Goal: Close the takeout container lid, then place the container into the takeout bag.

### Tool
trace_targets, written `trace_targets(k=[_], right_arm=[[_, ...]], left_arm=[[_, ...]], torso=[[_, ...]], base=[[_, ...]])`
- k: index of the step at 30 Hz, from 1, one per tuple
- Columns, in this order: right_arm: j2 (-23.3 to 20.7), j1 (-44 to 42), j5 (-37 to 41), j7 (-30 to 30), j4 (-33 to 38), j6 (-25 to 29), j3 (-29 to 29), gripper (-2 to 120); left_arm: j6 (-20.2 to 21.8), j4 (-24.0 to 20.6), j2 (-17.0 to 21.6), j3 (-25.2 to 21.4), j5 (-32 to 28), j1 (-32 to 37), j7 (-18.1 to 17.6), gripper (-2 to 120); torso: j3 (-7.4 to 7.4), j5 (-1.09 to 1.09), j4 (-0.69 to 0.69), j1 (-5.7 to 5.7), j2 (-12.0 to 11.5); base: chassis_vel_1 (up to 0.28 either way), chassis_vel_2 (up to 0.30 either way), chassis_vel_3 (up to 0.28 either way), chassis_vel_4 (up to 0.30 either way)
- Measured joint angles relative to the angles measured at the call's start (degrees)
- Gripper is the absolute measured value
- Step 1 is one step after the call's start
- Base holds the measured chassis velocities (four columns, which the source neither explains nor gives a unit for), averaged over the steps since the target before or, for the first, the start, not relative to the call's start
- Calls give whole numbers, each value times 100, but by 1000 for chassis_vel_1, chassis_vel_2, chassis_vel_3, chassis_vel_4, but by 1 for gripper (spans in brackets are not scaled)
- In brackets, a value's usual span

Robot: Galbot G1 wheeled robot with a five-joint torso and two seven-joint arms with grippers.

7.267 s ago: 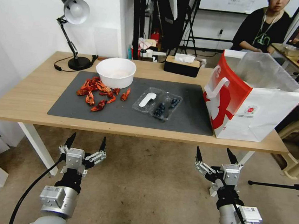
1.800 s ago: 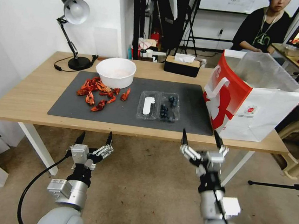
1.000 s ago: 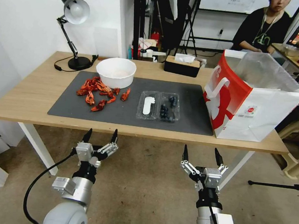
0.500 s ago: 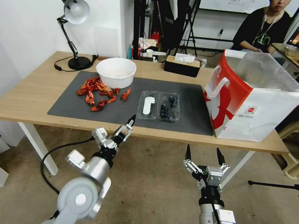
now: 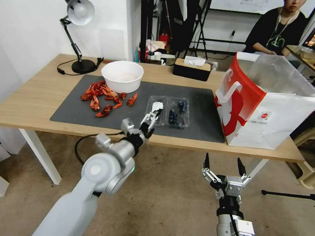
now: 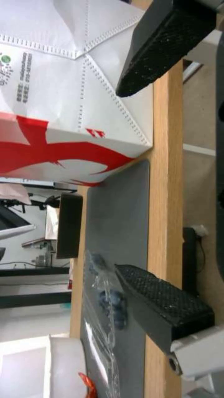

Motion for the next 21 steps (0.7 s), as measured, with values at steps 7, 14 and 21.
trace_targets(k=[7, 14, 21], right_arm=[[36, 16, 0, 6, 6, -29, 30, 100], [58, 42, 0, 13, 0, -40, 41, 100], [57, 69, 4, 16, -1, -41, 53, 100]], left_arm=[[-9, 330, -170, 103, -24, -222, -322, 100], [-89, 620, -393, 131, 71, -386, -342, 100], [-142, 822, -470, 165, 171, -461, -312, 100]], torso=[[0, -1, 1, 0, 0], [-1, 0, 0, 0, 0], [-1, 0, 1, -1, 0]], base=[[0, 0, 0, 0], [0, 0, 0, 0], [0, 0, 0, 0]])
